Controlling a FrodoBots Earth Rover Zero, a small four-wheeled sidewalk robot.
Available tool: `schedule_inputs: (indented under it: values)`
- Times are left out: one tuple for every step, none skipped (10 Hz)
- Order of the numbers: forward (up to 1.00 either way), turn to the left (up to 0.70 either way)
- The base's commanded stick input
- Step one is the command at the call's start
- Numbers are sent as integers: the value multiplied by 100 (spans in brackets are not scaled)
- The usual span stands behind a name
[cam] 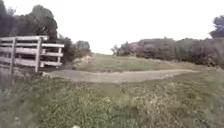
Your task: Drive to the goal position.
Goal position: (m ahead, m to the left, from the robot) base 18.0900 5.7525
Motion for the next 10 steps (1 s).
schedule_inputs:
  values:
    - [70, 0]
    - [70, 0]
    - [70, 0]
    - [70, 0]
    - [41, 0]
    - [8, 0]
    - [26, 0]
    - [59, 0]
    - [70, 0]
    - [70, 0]
